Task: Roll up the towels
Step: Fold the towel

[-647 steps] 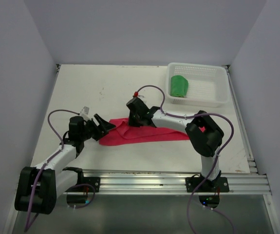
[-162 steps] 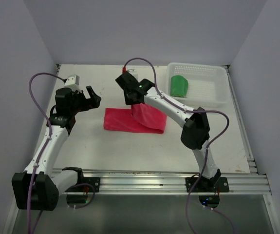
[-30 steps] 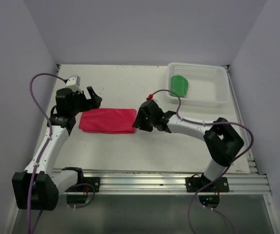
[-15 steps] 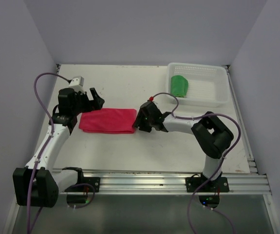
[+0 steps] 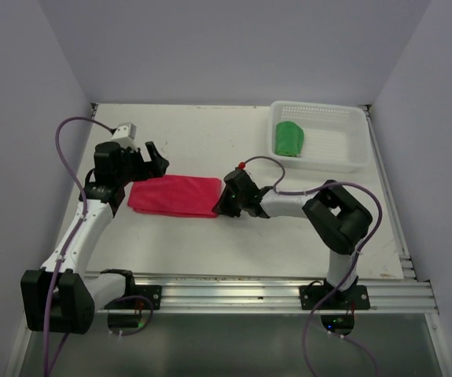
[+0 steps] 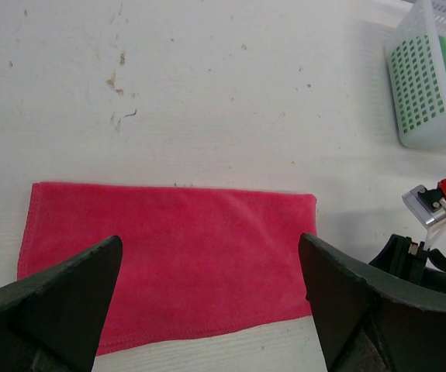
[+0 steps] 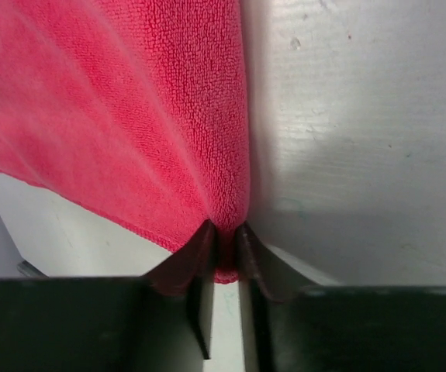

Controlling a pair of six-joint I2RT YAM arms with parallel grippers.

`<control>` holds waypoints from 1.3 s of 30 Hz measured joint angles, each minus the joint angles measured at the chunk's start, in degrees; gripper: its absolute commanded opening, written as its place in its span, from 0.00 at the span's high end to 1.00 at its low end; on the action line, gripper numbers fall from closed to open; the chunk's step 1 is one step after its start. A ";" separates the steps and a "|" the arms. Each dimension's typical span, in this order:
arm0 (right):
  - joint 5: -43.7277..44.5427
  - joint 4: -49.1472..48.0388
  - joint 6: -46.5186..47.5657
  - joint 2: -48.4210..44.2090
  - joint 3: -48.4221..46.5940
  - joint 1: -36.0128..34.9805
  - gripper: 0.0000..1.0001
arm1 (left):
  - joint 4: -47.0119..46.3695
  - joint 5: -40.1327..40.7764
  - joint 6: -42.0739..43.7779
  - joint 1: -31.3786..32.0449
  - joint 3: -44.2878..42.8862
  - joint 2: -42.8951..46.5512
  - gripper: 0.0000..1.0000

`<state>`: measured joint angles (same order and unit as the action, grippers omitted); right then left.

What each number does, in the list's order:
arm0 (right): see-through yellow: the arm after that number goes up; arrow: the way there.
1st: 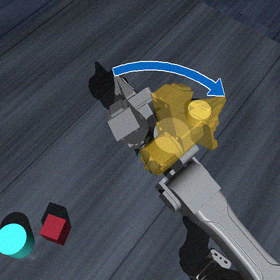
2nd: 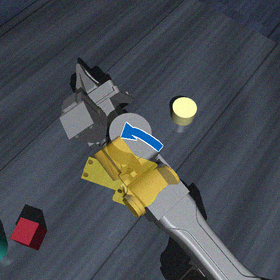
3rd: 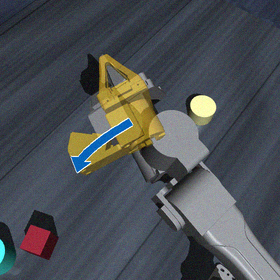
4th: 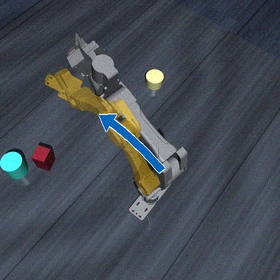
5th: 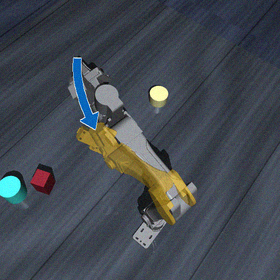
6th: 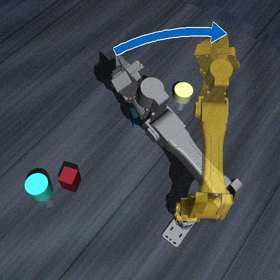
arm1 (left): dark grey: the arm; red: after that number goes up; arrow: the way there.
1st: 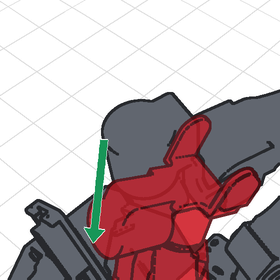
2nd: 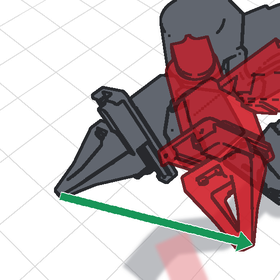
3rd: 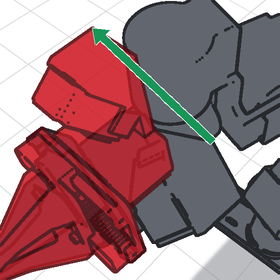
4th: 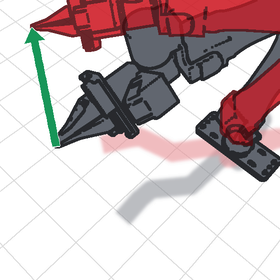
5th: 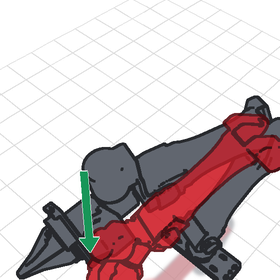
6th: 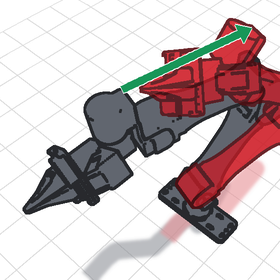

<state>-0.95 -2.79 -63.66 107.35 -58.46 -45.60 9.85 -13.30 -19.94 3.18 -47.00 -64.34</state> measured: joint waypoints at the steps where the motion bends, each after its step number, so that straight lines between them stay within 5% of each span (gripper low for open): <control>1: -0.07 -0.20 -0.11 0.00 0.48 -0.15 0.92 | 0.00 0.02 0.04 0.02 0.00 0.00 0.00; 3: -0.11 -0.94 -0.70 0.00 1.44 -0.26 0.99 | 0.02 0.09 0.07 0.20 0.00 0.00 0.00; 11: -0.04 -0.63 0.83 -6.32 8.35 0.52 1.00 | 0.07 0.76 0.48 1.92 0.00 0.72 0.00; 23: 0.72 18.05 18.78 -19.85 14.01 6.78 1.00 | 1.92 2.10 1.01 7.30 0.00 0.87 0.00; 25: 3.21 20.39 21.81 -22.29 15.06 6.75 0.95 | 1.99 1.81 0.92 7.67 -0.20 -0.24 0.00; 28: 5.05 21.68 24.37 -25.33 17.16 7.04 0.67 | 2.27 1.51 0.33 9.33 -1.29 -3.72 0.01; 31: 6.23 22.58 25.35 -27.30 18.03 7.87 0.55 | 2.64 1.20 -0.59 11.98 -4.17 -8.24 0.00; 39: 7.74 23.32 20.57 -42.32 22.60 11.89 0.49 | 1.42 -4.35 -4.68 19.61 -15.41 -21.09 0.00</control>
<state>6.79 20.53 -43.09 65.04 -35.86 -33.71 11.27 -17.65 -24.62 22.79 -62.41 -85.43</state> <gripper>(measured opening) 0.526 0.994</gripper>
